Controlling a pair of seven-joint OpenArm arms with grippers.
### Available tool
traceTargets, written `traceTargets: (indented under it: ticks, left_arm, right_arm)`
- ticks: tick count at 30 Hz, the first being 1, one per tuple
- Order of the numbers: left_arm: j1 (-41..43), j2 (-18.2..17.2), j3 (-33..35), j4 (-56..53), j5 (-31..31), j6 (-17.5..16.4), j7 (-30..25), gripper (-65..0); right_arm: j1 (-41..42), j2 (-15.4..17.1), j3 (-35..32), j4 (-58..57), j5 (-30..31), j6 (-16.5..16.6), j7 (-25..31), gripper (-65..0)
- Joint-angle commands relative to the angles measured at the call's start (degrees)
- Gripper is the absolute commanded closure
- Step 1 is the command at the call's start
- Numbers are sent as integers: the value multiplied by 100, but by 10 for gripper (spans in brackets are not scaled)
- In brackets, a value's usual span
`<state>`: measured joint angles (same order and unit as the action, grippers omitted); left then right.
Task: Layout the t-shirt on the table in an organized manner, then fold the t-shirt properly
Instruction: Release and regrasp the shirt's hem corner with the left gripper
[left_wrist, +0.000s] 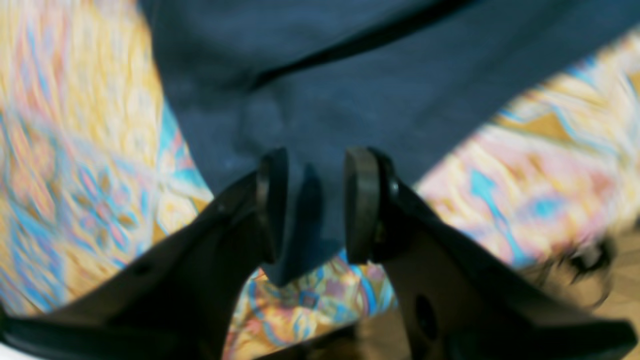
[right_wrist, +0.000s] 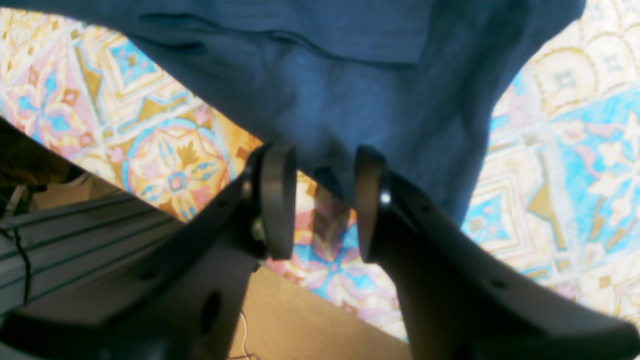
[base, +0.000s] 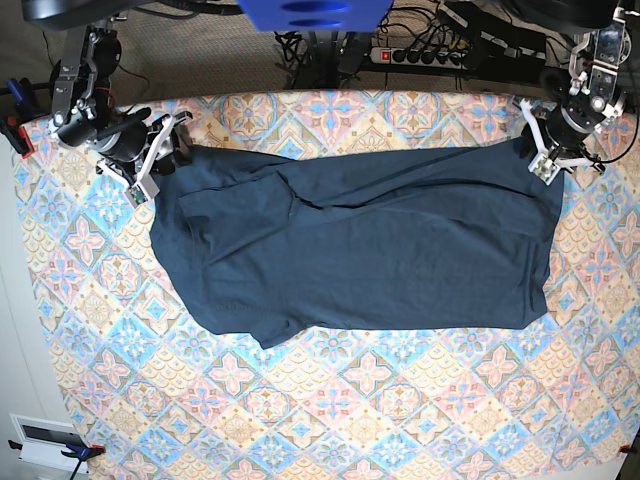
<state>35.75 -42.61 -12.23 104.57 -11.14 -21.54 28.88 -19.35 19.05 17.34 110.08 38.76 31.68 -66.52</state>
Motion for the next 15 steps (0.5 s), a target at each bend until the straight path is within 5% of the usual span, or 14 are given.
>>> traceTargets:
  ticks: [1,15]
  left_arm:
    - [17,-69,32,17,160,66,-141,-183]
    - [-722,257,884,-607,1399,84,-317,-183]
  right_arm:
    - [50,78,37,99,67,19,107,-185]
    - [67,69,28,108,67,19,107,-185]
